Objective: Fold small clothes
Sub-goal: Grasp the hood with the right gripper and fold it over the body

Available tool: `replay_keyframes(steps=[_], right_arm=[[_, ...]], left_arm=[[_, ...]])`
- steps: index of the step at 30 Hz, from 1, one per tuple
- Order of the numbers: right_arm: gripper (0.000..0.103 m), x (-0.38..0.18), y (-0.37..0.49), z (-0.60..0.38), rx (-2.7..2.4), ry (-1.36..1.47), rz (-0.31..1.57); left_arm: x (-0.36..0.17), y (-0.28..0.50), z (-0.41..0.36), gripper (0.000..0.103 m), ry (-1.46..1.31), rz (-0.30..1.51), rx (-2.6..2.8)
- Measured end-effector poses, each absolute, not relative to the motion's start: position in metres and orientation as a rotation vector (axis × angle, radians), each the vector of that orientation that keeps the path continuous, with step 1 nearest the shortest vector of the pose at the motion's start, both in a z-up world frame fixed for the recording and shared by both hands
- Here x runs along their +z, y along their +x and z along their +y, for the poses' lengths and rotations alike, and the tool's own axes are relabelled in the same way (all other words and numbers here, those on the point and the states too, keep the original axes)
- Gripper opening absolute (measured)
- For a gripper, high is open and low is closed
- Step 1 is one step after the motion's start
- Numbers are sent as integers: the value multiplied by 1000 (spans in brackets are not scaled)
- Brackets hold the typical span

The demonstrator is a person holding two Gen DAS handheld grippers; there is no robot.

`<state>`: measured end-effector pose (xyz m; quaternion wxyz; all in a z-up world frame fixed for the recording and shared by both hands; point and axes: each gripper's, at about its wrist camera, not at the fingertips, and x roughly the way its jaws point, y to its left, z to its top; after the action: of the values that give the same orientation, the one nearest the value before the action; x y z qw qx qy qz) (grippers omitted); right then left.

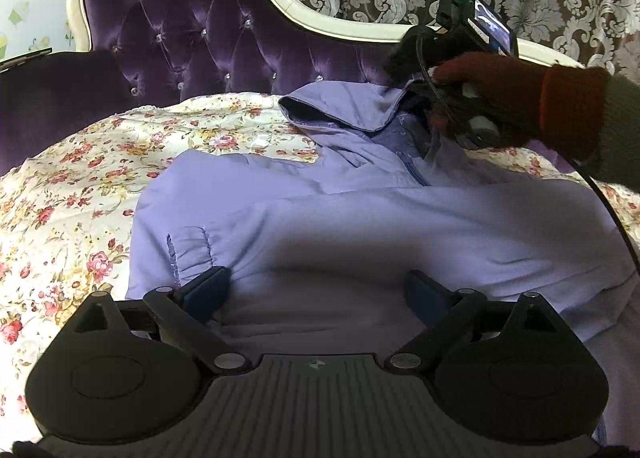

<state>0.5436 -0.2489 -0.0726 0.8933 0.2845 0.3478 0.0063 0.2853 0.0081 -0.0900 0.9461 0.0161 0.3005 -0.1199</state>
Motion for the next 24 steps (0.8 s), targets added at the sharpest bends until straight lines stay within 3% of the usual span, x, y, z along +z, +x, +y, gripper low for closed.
replay_keyframes(steps=[6, 15, 24], right_arm=[[10, -47, 513, -274, 134, 684, 633], [10, 24, 391, -295, 402, 639, 504], [11, -1, 295, -313, 450, 693, 529]], left_arm=[[-89, 286, 8, 96, 31, 616, -244], [-72, 295, 26, 96, -91, 688, -311], [-43, 284, 46, 96, -293, 712, -374]])
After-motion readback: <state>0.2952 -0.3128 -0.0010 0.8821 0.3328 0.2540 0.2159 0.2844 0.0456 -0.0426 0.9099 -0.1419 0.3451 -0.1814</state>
